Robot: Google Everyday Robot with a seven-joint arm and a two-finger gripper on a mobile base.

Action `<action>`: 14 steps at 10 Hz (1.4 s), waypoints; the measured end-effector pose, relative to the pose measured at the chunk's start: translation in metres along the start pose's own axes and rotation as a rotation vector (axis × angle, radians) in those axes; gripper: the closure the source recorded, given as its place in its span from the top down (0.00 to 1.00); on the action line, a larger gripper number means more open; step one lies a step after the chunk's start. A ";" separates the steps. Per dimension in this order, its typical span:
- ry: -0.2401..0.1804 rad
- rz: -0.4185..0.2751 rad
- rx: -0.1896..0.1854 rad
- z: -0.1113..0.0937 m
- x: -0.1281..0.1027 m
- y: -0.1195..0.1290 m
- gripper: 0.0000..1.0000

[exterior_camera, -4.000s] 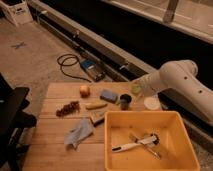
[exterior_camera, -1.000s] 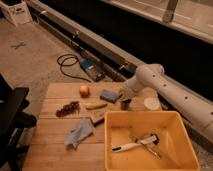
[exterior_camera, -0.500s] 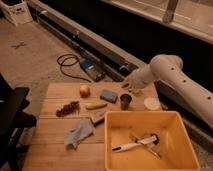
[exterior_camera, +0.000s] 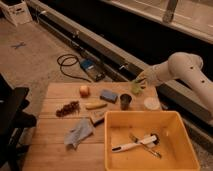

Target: Place pepper in paper cup

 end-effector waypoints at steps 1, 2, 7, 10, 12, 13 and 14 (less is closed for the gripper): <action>0.028 0.028 -0.011 -0.005 0.011 0.006 0.00; 0.047 0.052 -0.020 -0.008 0.019 0.012 0.00; 0.095 0.166 -0.071 -0.030 0.035 0.057 0.00; 0.056 0.194 -0.113 -0.023 0.026 0.072 0.00; 0.034 0.203 -0.127 -0.017 0.022 0.076 0.00; 0.019 0.203 -0.137 -0.012 0.019 0.077 0.00; 0.004 0.203 -0.148 -0.006 0.016 0.077 0.04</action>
